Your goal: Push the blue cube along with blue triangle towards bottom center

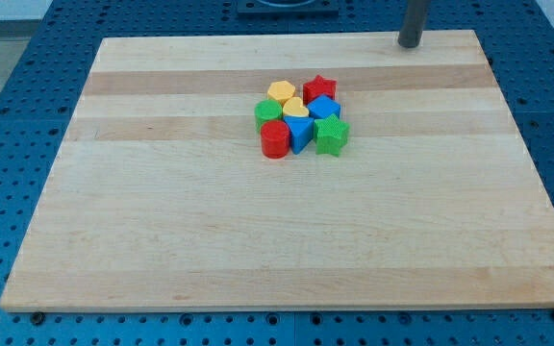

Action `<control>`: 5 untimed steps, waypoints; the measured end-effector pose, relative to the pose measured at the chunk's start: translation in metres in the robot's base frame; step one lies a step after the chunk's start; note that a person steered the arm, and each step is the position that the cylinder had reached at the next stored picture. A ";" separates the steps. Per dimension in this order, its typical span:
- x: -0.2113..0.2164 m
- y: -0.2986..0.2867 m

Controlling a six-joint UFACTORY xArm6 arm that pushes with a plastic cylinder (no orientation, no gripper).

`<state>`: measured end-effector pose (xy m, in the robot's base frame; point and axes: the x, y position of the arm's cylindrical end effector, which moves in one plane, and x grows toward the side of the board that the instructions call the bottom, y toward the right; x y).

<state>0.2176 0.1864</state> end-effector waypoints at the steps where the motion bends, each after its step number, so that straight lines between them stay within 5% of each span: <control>1: 0.000 0.000; 3: 0.000 0.001; 5: 0.049 0.007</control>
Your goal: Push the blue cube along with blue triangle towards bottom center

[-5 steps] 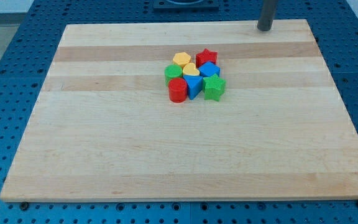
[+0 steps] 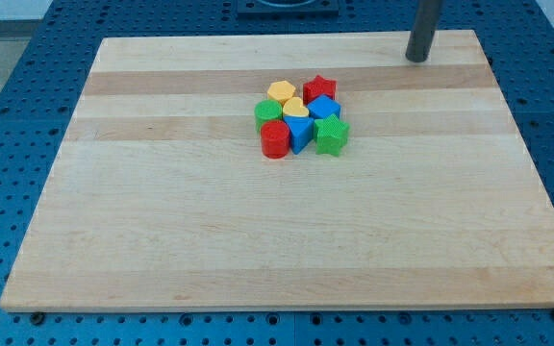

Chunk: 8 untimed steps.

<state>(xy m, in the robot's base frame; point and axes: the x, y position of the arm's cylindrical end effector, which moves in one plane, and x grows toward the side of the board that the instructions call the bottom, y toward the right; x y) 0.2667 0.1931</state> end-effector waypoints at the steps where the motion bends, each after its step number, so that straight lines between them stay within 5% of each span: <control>1: 0.029 0.005; 4: 0.085 -0.015; 8: 0.085 -0.105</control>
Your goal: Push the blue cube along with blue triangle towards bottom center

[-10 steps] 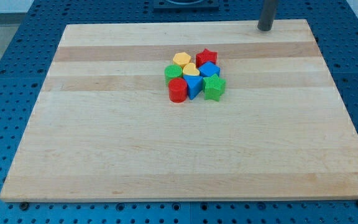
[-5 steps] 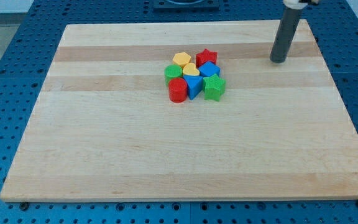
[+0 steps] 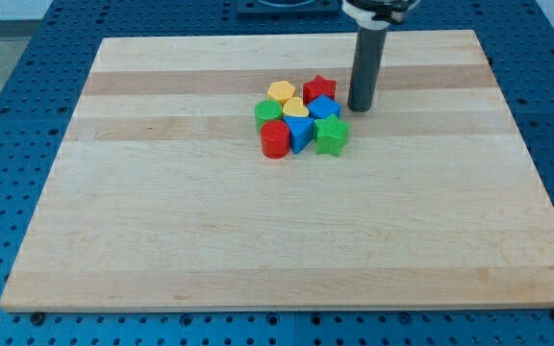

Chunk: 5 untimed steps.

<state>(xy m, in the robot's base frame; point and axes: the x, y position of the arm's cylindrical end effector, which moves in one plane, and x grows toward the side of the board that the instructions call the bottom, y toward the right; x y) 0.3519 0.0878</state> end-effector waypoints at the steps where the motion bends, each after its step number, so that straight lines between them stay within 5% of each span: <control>1: 0.005 -0.018; 5: 0.040 -0.103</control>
<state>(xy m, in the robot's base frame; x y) 0.3919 -0.0156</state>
